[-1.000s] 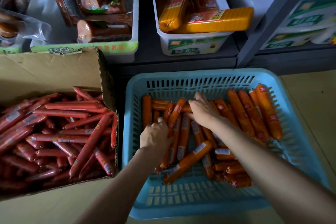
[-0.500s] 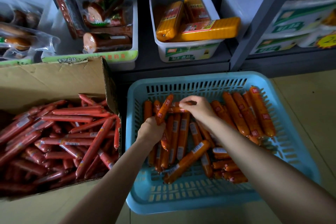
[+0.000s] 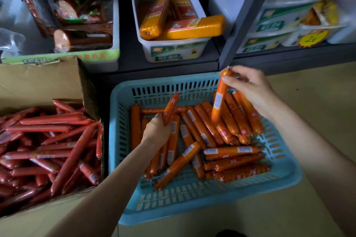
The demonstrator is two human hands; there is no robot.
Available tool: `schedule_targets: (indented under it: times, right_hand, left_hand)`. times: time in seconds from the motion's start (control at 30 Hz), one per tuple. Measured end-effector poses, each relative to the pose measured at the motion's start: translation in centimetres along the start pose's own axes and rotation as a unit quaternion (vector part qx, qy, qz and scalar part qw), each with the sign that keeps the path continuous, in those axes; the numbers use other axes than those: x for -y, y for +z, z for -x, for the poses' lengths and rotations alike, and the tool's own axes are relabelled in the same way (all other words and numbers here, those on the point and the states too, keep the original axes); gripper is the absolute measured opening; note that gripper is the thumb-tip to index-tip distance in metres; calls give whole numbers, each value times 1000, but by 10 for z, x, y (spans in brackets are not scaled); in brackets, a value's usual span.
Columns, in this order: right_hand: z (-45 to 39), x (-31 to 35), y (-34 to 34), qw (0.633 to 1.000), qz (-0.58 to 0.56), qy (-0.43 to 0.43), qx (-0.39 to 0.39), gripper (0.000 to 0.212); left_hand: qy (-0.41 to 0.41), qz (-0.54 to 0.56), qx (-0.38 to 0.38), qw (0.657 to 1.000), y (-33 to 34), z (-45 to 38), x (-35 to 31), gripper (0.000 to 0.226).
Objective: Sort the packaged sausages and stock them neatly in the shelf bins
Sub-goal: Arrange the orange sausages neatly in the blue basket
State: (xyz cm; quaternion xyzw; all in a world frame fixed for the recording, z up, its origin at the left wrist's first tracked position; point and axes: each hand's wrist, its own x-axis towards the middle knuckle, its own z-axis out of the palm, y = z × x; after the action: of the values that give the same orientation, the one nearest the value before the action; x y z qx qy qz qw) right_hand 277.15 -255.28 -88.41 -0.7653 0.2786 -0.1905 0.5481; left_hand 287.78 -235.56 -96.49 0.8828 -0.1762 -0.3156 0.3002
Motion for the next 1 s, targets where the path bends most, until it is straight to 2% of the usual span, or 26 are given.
schedule_targets:
  times: [0.07,0.17,0.23,0.3,0.37,0.43,0.47,0.53,0.63,0.67,0.73,0.83,0.9,0.97,1.0]
  right_hand:
    - [6,6,-8,983,148,-12,110,20]
    - [19,5,-2,879,393,-18,269,35]
    - [30,-5,7,823,464,3,328,35]
    - [40,-17,13,795,465,60,386,31]
    - [42,-25,15,811,423,101,390,29]
    - [38,-33,20,851,395,85,336,34]
    - [36,-37,26,859,390,73,324,40]
    - [39,-49,45,848,390,70,353,49]
    - [49,-71,72,801,420,36,425,44]
    - [50,-75,74,801,422,25,424,40]
    - [48,-77,71,826,380,51,414,32]
    - [47,-68,59,892,211,135,376,24]
    - [46,-53,49,937,40,184,296,24]
    - [39,-39,39,946,-128,225,197,24]
    - [32,-34,34,949,-165,221,153,24]
  left_hand:
    - [33,-1,27,999,6,3,-7,27]
    - [71,10,66,995,14,5,-14,25]
    - [67,51,84,993,16,6,-18,19]
    - [45,96,86,991,14,7,-19,11]
    - [12,145,84,986,10,9,-17,13]
    - [-17,175,72,982,5,10,-11,20]
    - [-26,169,63,983,2,10,-6,21]
    - [-34,139,33,989,-3,8,2,21]
    - [-53,114,-7,992,-11,10,12,23]
    - [-56,103,-15,993,-13,10,15,25]
    - [-52,47,-25,997,-15,11,20,29]
    - [-47,-51,-26,997,-14,10,31,35]
    - [-48,-112,-15,992,-11,12,36,41]
    - [-36,-155,-6,987,-9,14,36,47]
    - [-29,-167,-2,986,-8,15,34,48]
